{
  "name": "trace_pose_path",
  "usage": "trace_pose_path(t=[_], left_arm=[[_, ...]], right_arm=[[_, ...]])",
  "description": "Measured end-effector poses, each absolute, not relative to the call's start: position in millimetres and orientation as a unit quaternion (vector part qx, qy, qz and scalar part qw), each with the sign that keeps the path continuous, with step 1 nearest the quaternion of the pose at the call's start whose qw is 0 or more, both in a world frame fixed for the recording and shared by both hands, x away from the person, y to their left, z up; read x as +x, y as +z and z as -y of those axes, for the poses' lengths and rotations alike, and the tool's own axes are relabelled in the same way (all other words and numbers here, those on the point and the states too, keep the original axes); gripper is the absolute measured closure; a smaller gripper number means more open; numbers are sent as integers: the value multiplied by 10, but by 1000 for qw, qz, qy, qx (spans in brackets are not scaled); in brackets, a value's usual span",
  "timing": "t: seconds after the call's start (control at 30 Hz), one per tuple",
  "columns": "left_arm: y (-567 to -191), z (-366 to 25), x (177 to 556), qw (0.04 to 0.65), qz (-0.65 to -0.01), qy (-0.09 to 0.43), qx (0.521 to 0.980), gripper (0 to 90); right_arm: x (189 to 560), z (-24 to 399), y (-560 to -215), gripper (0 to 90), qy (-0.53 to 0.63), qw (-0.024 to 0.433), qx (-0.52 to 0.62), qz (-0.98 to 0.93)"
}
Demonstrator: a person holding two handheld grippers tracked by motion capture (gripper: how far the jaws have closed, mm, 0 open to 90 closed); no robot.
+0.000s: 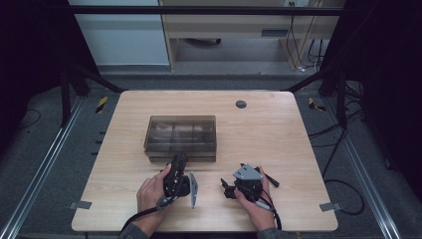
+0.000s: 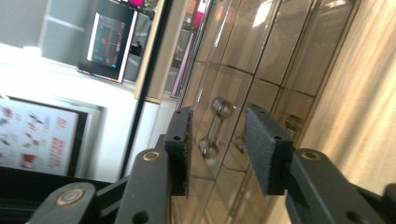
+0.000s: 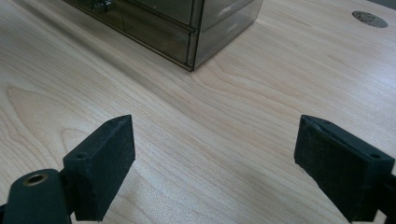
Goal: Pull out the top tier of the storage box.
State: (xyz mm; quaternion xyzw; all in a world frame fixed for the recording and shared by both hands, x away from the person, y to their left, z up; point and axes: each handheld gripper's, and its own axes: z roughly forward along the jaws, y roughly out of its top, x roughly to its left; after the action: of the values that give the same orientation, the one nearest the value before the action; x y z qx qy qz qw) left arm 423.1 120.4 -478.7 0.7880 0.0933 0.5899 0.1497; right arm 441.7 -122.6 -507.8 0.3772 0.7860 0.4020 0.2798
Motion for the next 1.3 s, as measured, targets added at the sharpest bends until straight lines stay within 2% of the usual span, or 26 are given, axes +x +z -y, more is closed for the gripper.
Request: trace_pose_path(t=[0.17, 0.43, 0.6, 0.7, 0.83, 0.93, 1.07, 1.1, 1.23, 1.3], left_arm=[[-4702, -1417, 4217, 201, -146, 549, 798, 539], [-4638, -1848, 4223, 273, -218, 485, 801, 384], [-4559, -2170, 4198, 312, -251, 451, 798, 329], [-4504, -2406, 4218, 334, -255, 413, 808, 309], [-4438, -2688, 4290, 366, -275, 358, 814, 257], [-4374, -2838, 4324, 378, -286, 339, 813, 254], [-4289, -2977, 4369, 393, -296, 310, 813, 259], [-4274, -3007, 4386, 394, -296, 304, 815, 263], [-4203, -3130, 4520, 461, -328, 215, 796, 304], [-4162, -3154, 4566, 458, -322, 218, 800, 326]], right_arm=[[4416, 1222, -5079, 128, 401, 279, 377, -787], [4418, 1206, -5080, 142, 394, 280, 375, -791], [4428, 1180, -5088, 147, 380, 278, 370, -801], [4436, 1170, -5089, 161, 377, 275, 374, -801], [4448, 1128, -4953, 141, 353, 261, 356, -825], [4500, 1092, -4757, 136, 344, 247, 336, -842], [4597, 1041, -4583, 203, 330, 229, 318, -859], [4617, 1026, -4544, 249, 328, 222, 311, -864], [4667, 969, -4398, 376, 316, 216, 288, -878], [4692, 955, -4332, 429, 310, 212, 281, -883]])
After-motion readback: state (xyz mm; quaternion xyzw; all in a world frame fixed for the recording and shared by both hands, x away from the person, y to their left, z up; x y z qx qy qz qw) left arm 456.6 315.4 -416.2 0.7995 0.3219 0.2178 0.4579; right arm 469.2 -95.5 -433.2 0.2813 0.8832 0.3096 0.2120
